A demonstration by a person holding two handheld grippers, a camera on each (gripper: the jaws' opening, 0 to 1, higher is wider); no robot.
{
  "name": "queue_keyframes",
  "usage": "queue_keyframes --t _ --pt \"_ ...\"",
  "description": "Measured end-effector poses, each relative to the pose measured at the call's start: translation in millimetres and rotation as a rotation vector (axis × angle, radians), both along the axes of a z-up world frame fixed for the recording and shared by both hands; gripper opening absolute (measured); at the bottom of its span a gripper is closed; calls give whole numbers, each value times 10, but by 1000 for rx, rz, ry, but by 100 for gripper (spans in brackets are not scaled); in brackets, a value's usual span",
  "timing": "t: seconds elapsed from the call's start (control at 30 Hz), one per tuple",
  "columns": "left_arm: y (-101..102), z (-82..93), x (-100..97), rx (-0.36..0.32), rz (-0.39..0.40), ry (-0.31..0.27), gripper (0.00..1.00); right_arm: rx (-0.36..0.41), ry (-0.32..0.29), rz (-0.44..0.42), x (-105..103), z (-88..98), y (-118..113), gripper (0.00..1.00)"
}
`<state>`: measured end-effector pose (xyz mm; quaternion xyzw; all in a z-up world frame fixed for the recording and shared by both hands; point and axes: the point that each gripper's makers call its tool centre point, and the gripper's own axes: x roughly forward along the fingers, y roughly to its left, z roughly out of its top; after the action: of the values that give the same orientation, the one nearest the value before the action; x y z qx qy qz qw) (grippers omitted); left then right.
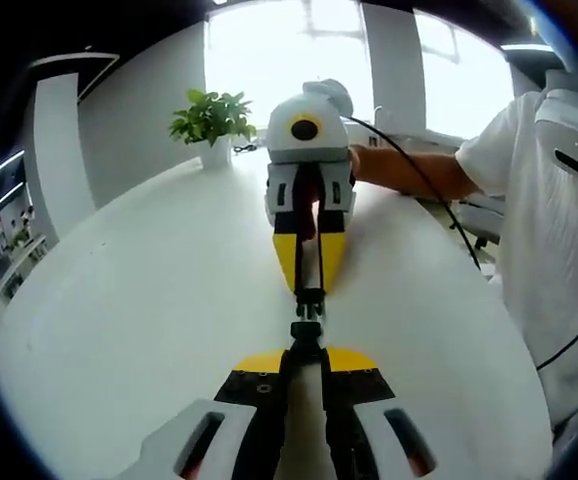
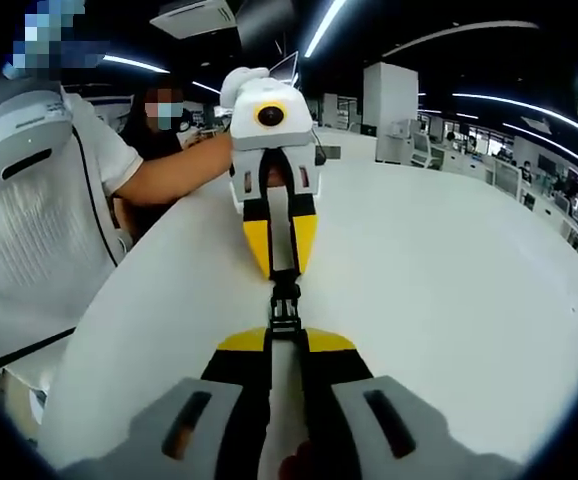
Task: Snap the two parts of the plastic buckle together until the buckle closes and remains connected.
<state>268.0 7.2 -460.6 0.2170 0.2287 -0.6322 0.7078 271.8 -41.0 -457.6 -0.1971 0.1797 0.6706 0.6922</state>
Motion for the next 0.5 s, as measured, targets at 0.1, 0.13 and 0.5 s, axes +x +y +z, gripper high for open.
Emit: queue_keyframes --t 0.1,0.13,0.5 --pt "-1 0 -1 0 -6 -2 12 -14 2 0 1 0 7 11" --pt "-1 0 -2 -1 -8 -1 12 -20 0 1 0 0 8 11" --pt "-2 0 2 -3 -16 -8 12 -88 3 1 -3 -7 15 11"
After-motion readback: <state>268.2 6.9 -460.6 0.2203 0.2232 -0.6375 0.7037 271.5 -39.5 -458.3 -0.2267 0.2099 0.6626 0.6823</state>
